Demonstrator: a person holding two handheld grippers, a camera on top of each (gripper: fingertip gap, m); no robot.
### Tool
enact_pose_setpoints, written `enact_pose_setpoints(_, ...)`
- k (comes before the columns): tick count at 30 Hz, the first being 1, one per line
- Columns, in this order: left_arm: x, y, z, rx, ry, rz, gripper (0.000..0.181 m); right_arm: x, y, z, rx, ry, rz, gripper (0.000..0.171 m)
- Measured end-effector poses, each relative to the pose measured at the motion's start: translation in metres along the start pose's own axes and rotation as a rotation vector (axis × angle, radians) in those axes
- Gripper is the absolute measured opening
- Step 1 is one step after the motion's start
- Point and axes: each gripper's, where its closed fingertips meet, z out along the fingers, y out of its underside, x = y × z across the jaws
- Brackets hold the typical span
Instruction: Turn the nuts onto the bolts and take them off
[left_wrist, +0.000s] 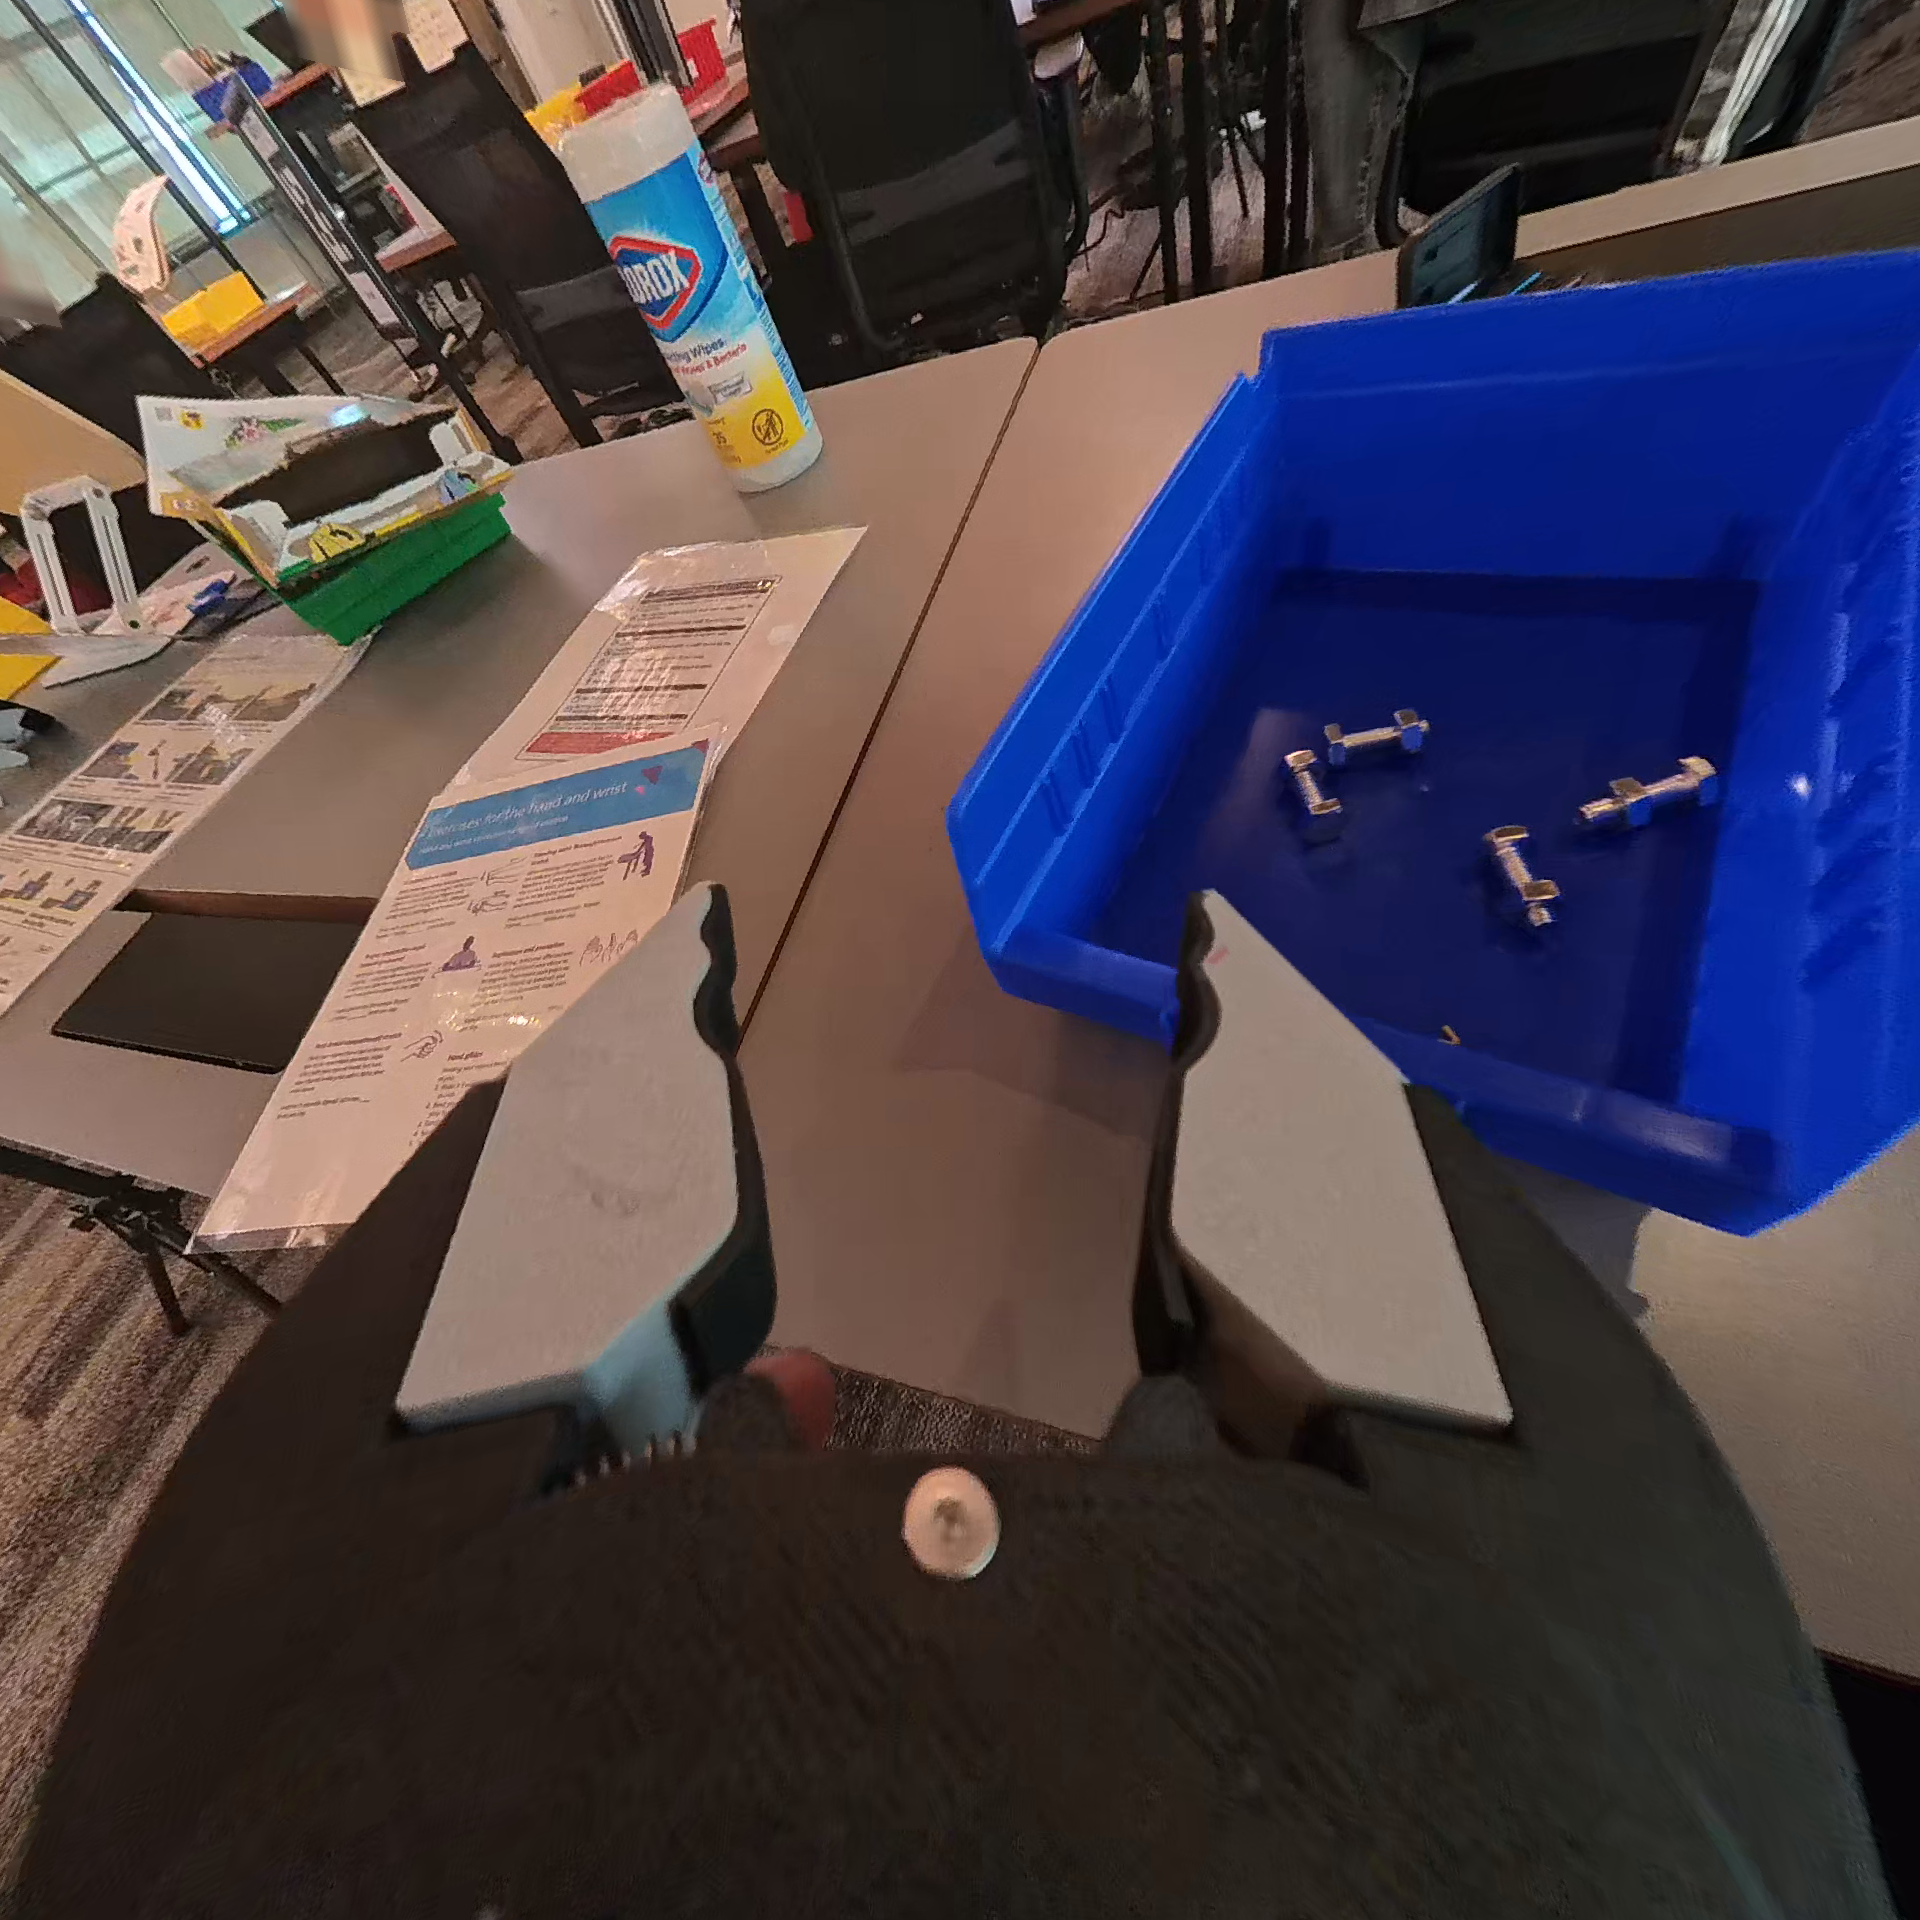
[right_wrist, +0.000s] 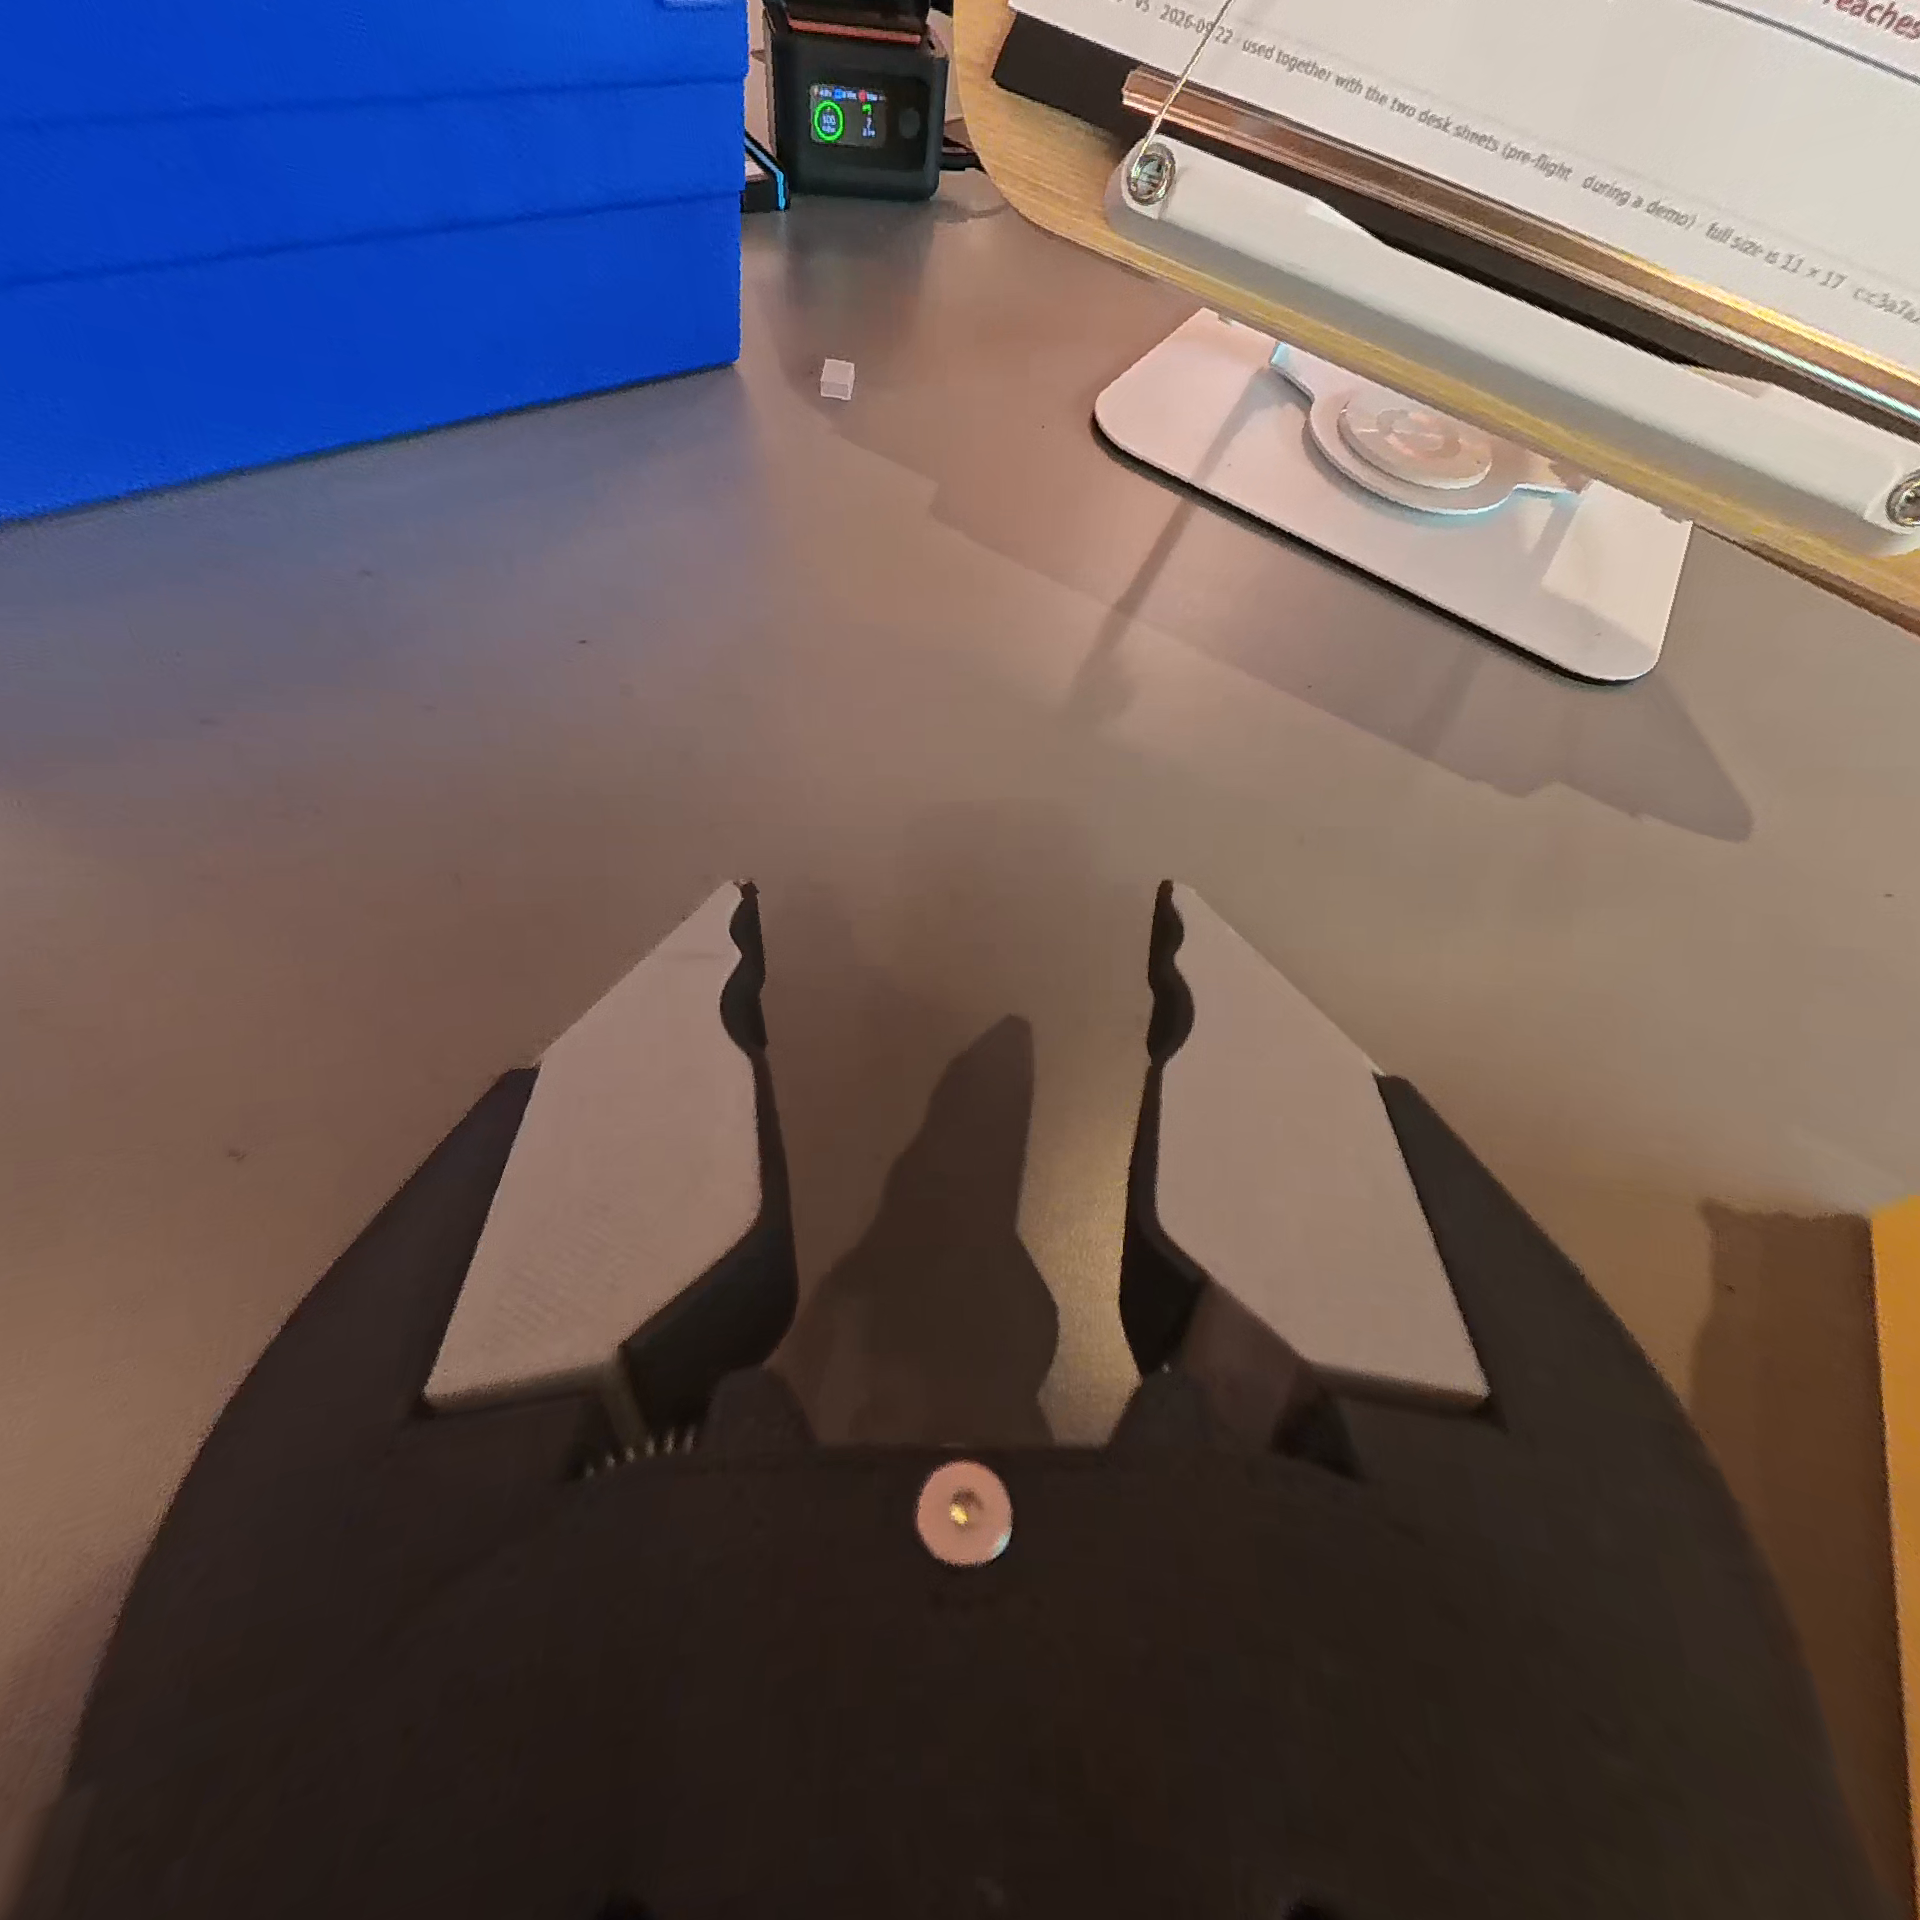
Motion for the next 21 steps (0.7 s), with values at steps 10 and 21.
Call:
enact_pose_setpoints(10, 0.021, -0.011, -0.014, 0.032, 0.058, 0.027, 0.089, -0.002, 0.001, -0.001, -0.006, -0.010, -0.005, 0.070)
enact_pose_setpoints(21, 0.038, -0.018, -0.037, 0.060, 0.093, 0.055, 0.090, -0.007, 0.006, 0.003, -0.043, -0.005, -0.053, 0.070)
